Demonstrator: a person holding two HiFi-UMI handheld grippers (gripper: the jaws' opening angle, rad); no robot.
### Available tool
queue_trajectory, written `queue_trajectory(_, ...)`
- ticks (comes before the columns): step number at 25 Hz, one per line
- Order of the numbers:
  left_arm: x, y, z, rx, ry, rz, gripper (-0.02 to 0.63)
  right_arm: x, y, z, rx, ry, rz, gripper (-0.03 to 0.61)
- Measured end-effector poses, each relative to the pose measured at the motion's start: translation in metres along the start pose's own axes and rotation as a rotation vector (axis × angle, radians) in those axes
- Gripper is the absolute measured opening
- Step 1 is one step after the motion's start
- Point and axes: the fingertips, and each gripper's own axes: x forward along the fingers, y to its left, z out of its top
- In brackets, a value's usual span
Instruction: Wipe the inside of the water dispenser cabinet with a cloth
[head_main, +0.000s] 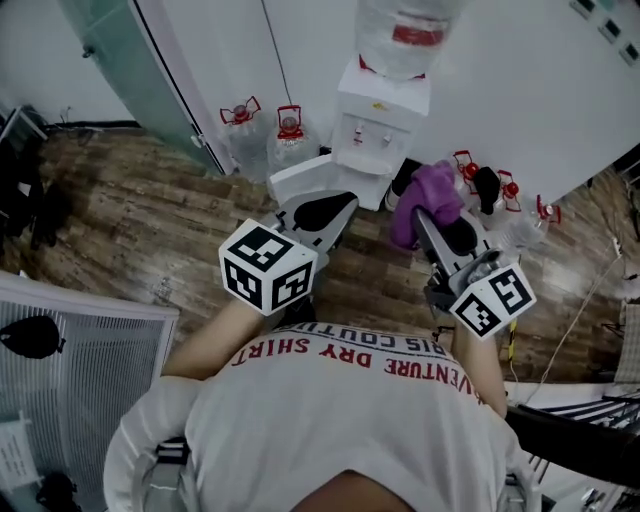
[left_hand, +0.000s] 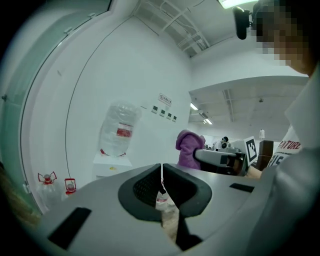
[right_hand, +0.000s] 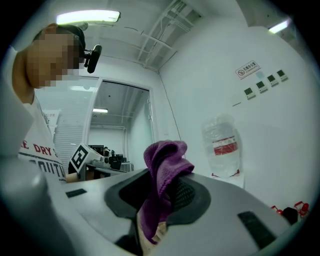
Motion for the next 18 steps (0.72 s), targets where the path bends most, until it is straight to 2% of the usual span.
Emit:
queue_trajectory(9,0.000,-0.030,0.003,0.037,-0.025,0.021,0.034,-0.029,0.003,-0.001,-0.018,0.000,-0.013,0.103)
queue_trajectory(18,0.021,-0.066,0.009,0.082,-0.017,-0.044,0.034,-0.057,-0.011,0.011,-0.027,-0.032,-0.046,0.103)
